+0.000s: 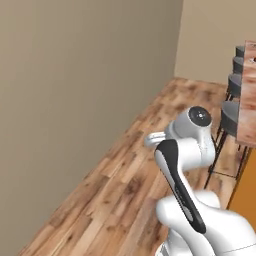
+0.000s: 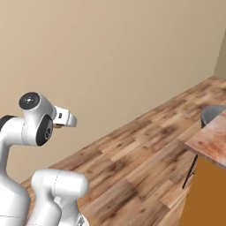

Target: Pick up the tangerine and peach from the fridge and place one fruit on each plate on the dining counter.

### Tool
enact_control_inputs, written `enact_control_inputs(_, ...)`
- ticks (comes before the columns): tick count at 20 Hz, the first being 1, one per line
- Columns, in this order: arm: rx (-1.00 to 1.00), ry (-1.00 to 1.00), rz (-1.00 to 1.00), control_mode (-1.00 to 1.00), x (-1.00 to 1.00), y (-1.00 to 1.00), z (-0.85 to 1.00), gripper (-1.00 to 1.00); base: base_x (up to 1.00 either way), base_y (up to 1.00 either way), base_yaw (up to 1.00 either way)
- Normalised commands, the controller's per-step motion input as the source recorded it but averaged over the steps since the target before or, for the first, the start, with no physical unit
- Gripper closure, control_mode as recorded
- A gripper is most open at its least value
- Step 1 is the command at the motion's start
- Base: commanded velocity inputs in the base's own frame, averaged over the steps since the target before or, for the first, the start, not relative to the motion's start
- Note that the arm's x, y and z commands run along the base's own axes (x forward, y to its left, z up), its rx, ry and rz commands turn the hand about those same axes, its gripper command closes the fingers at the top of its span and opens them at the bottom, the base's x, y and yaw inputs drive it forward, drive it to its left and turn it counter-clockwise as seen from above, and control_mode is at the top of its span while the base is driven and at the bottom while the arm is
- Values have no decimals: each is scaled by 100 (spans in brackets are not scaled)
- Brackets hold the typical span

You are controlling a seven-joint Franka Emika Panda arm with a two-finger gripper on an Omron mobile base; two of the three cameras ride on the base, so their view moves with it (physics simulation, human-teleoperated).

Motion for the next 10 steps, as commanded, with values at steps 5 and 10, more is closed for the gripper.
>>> enact_control_inputs(5,0,0,0,100,0,0,0,100,67,33,-43)
enact_control_inputs(10,0,0,0,100,0,0,0,100,66,35,-44)
